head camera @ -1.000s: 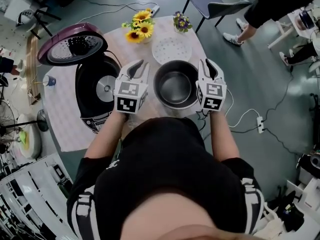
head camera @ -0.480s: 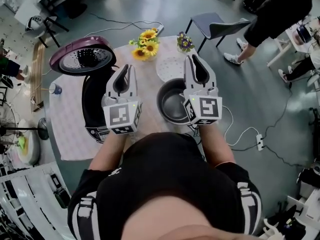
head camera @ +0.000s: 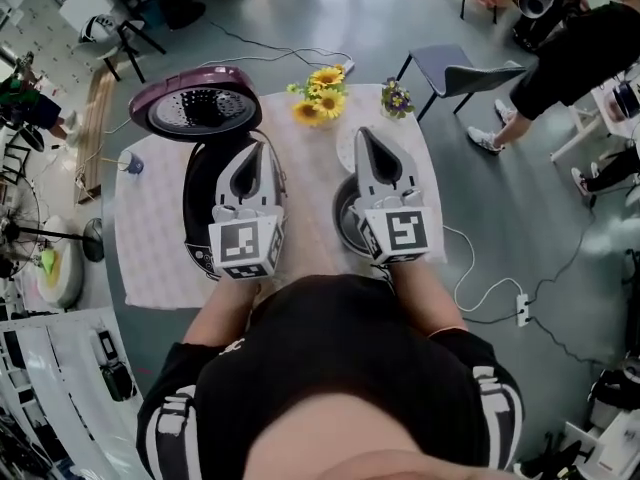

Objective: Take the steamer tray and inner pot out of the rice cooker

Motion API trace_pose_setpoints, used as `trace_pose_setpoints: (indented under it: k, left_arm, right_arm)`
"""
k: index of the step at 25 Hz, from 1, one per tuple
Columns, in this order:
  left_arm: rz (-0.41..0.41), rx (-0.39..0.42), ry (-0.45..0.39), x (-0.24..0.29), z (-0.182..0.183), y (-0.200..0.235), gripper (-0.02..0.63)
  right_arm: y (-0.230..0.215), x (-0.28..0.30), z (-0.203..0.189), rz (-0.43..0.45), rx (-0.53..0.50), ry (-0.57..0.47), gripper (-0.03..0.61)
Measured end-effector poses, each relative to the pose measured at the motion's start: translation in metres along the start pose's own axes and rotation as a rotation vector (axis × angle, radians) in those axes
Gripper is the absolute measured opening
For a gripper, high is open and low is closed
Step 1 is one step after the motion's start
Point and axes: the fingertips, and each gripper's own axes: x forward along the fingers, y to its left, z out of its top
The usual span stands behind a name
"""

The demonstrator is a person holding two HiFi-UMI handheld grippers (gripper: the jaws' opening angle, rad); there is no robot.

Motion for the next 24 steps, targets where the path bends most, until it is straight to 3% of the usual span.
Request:
trace_pose_setpoints:
  k: [10,14,18,24]
  left_arm:
    - [0.012,-0.027,-0.029,-0.009,0.002,-0.004,0.003]
    - [0.018,-0.011,-0.002,-0.006,-0.002,-0.008,0.003]
    - [0.012,-0.045,0.032,-0.003,-0.008,-0.009,0.004]
    - [0.030,-0.029,0.010,-0.001,0.000,-0.012,0.004]
  right_arm:
    - [0.003,-0.006,-0.007,0.023,0.012,0.025,-0.005]
    - [-0.004,-0.010,-0.008,0.020,0.026,0.024,-0.005]
    - [-0.007,-0.010,-0.009,0.025,0.026,0.025,-0.005]
    - [-0.015,-0.012,-0.003,0.025,0.018,0.015,-0.005]
